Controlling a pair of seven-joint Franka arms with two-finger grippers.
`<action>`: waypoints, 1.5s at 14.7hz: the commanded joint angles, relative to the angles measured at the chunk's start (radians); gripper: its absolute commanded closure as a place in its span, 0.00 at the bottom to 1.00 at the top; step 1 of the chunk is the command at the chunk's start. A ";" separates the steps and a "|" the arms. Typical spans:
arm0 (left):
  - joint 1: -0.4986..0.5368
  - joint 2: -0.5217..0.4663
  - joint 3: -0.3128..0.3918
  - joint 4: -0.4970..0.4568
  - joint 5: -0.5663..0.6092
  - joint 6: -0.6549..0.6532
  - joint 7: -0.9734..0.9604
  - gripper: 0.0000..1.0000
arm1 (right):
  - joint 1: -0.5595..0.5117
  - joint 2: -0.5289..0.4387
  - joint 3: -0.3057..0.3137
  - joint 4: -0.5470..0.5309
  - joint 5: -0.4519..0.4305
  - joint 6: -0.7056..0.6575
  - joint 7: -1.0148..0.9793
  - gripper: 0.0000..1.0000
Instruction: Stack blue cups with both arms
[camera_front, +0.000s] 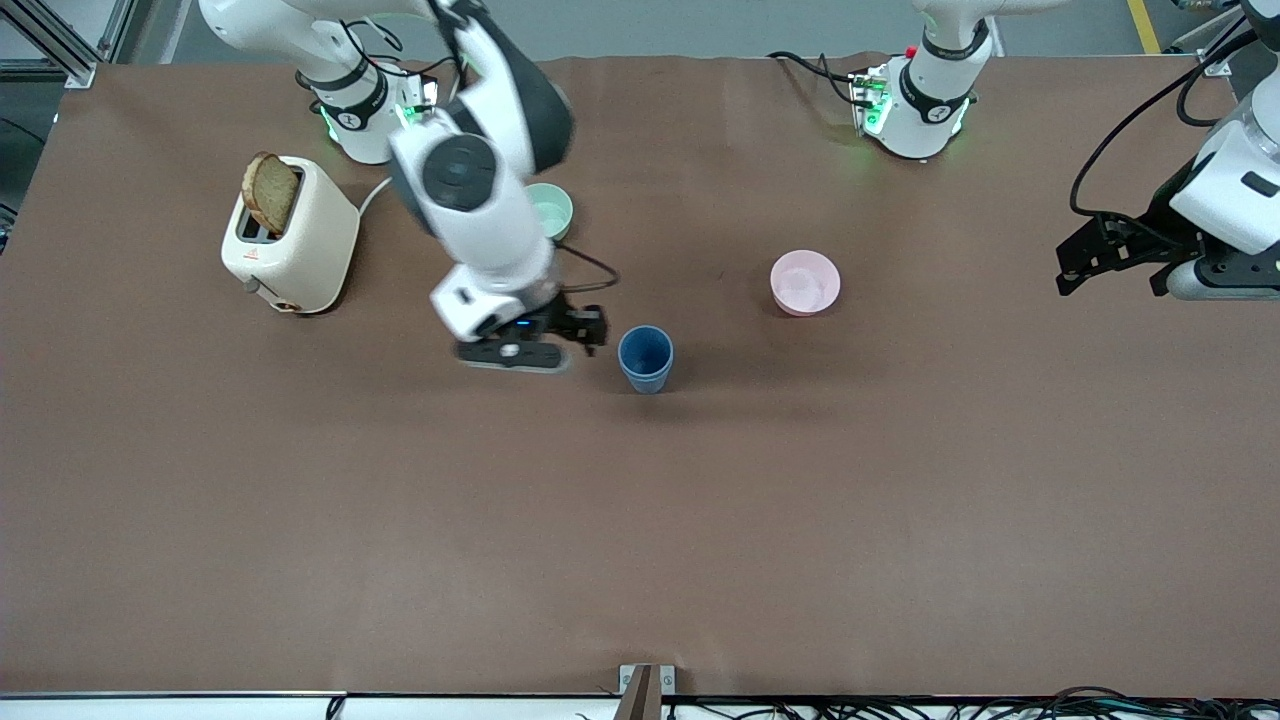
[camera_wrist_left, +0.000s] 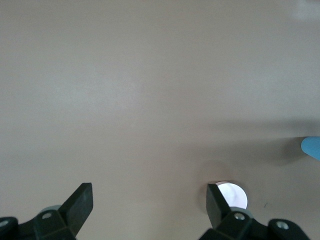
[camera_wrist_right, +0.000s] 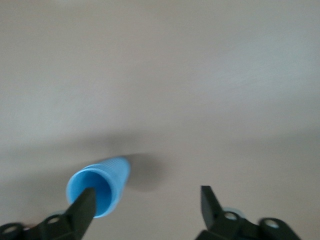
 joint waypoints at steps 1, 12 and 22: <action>0.005 -0.003 0.006 0.002 -0.014 0.000 0.019 0.00 | -0.129 -0.129 0.015 -0.049 -0.065 -0.077 -0.056 0.00; -0.002 0.008 0.006 0.005 -0.012 0.007 -0.005 0.00 | -0.591 -0.373 0.015 -0.053 -0.126 -0.397 -0.549 0.00; -0.006 0.008 -0.001 0.020 -0.004 0.003 0.013 0.00 | -0.644 -0.356 0.023 0.164 -0.111 -0.599 -0.650 0.00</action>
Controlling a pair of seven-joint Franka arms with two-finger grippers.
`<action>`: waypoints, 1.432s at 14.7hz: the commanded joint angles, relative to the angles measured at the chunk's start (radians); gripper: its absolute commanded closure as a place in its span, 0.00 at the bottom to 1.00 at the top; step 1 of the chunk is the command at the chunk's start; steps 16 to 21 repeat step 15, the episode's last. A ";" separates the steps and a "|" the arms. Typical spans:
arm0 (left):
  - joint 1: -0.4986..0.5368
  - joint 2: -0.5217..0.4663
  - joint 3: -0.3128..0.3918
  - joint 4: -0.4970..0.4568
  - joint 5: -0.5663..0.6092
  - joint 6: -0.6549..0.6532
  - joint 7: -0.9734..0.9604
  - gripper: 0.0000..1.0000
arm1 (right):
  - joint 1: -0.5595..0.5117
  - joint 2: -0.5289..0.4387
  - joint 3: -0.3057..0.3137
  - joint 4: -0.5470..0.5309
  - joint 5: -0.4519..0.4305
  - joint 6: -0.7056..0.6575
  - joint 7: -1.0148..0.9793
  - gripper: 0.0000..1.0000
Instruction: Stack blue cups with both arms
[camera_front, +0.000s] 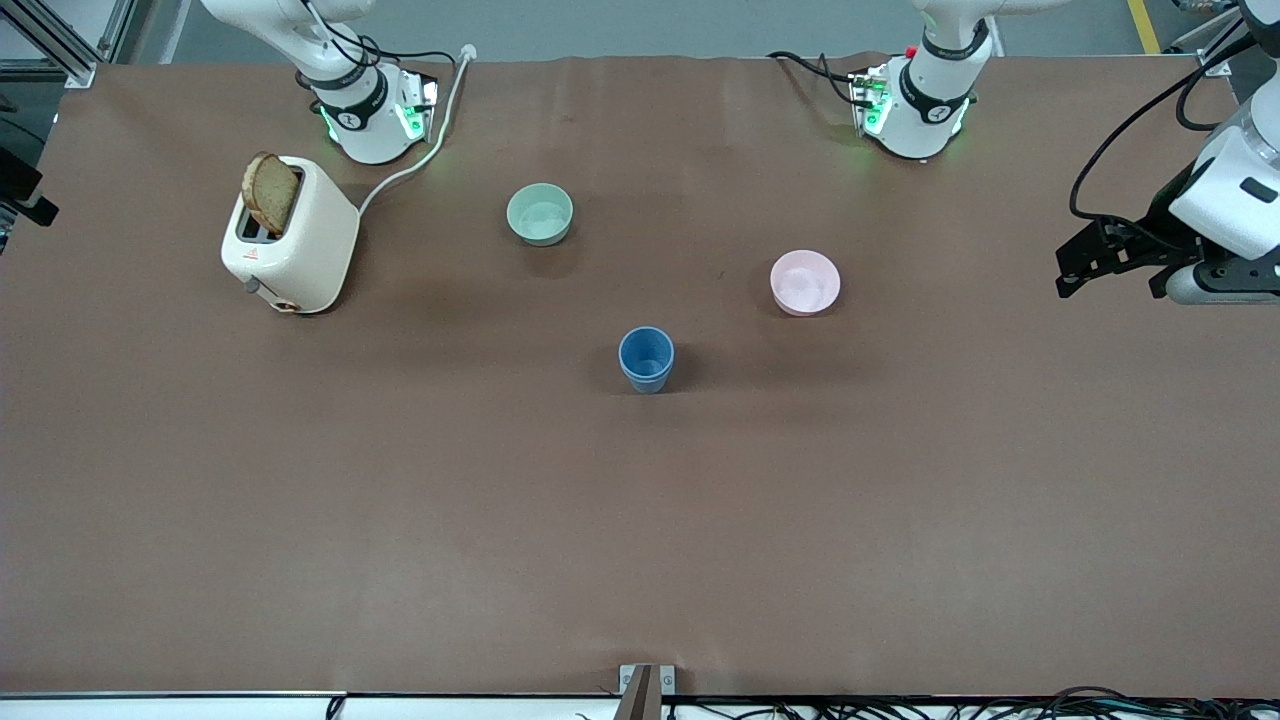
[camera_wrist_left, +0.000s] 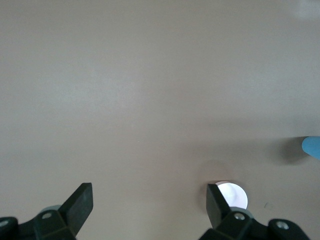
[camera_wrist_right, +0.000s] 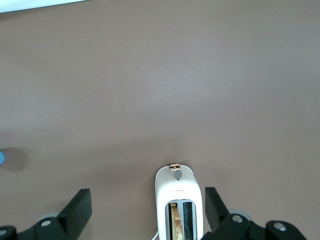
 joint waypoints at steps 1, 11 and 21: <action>-0.006 0.004 -0.001 0.026 -0.001 -0.001 0.014 0.00 | -0.021 0.012 0.028 -0.021 -0.004 -0.012 -0.014 0.00; -0.006 0.010 -0.003 0.031 0.049 -0.025 0.078 0.00 | -0.073 0.020 0.086 -0.027 0.002 0.009 -0.011 0.00; -0.011 0.011 -0.003 0.072 0.052 -0.087 0.078 0.00 | -0.061 0.024 0.086 -0.030 0.001 0.035 -0.013 0.00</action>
